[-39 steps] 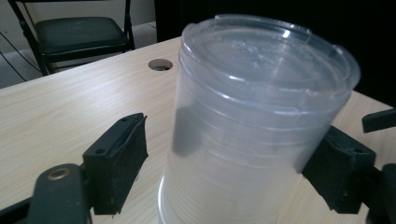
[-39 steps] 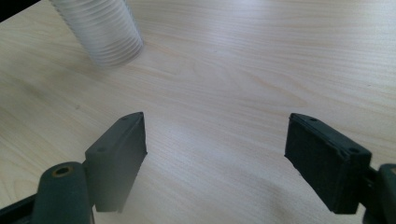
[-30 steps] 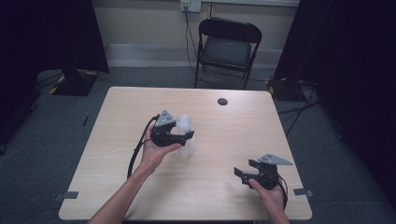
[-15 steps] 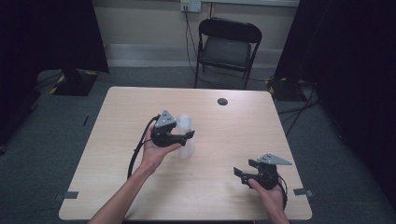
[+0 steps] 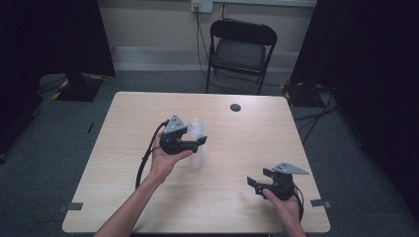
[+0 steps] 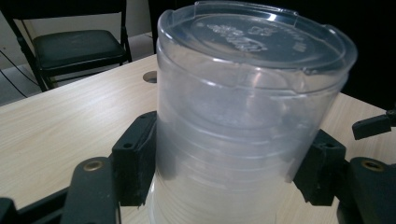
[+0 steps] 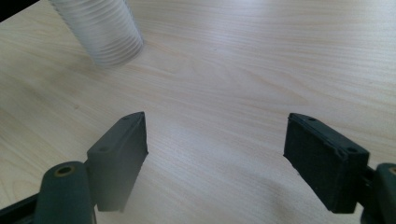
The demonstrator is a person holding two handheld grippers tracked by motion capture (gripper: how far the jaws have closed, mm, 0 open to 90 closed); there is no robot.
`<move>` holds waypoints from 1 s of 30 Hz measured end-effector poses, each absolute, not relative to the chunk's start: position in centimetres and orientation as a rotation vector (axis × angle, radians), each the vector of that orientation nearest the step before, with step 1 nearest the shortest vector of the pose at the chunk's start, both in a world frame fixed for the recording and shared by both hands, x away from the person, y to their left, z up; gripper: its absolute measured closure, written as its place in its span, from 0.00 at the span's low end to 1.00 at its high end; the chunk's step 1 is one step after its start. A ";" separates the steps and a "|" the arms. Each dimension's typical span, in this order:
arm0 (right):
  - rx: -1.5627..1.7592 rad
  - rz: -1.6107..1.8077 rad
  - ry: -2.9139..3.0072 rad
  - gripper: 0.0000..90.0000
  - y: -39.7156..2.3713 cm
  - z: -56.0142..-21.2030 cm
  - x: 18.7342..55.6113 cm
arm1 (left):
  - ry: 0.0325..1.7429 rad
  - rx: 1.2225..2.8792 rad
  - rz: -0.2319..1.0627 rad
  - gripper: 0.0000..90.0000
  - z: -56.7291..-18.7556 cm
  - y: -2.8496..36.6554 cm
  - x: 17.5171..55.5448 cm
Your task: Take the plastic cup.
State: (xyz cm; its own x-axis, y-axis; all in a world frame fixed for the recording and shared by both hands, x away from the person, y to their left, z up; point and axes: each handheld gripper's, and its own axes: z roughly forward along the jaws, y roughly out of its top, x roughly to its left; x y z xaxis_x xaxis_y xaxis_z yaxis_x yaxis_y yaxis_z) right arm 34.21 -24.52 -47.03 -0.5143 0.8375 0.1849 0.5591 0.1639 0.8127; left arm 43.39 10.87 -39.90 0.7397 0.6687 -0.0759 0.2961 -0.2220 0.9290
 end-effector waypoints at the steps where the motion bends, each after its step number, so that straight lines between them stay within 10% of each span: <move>1: 1.338 1.279 2.138 0.24 -24.5 -47.0 34.2 | 0.753 1.814 0.412 0.37 -39.9 10.9 43.4; 30: 1.325 1.280 2.137 0.23 -24.4 -47.0 34.3 | 0.727 1.763 0.421 0.38 -36.8 10.7 43.3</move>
